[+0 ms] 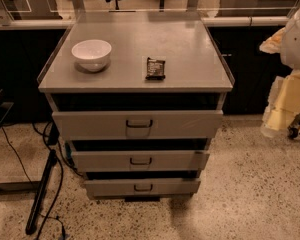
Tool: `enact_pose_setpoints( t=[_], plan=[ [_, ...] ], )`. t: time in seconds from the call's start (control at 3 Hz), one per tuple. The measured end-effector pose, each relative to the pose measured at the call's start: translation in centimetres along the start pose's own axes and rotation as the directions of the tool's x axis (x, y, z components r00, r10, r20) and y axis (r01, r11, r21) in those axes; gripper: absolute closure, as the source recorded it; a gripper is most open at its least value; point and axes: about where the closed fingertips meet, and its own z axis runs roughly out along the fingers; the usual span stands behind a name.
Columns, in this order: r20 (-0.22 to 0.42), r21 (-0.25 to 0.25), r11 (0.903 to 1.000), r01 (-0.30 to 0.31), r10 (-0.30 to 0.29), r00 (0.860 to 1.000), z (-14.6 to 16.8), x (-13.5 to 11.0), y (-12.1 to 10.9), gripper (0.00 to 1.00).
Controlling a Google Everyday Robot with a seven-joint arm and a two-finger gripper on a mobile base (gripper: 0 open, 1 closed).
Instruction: Open middle drawer
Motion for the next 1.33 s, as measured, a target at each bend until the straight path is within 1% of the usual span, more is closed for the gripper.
enact_pose_setpoints(
  t=[0.33, 0.67, 1.0, 1.33],
  plan=[
    [0.000, 0.000, 1.0000, 0.000, 0.000, 1.000, 0.0, 0.0, 0.0, 0.00],
    [-0.005, -0.018, 0.9998, 0.005, -0.005, 1.000, 2.5, -0.5, 0.9, 0.00],
    [-0.016, -0.093, 0.9955, 0.019, -0.020, 1.000, 8.5, -1.1, 3.0, 0.00],
    [-0.016, -0.093, 0.9955, 0.019, -0.020, 1.000, 8.5, -1.1, 3.0, 0.00]
  ],
)
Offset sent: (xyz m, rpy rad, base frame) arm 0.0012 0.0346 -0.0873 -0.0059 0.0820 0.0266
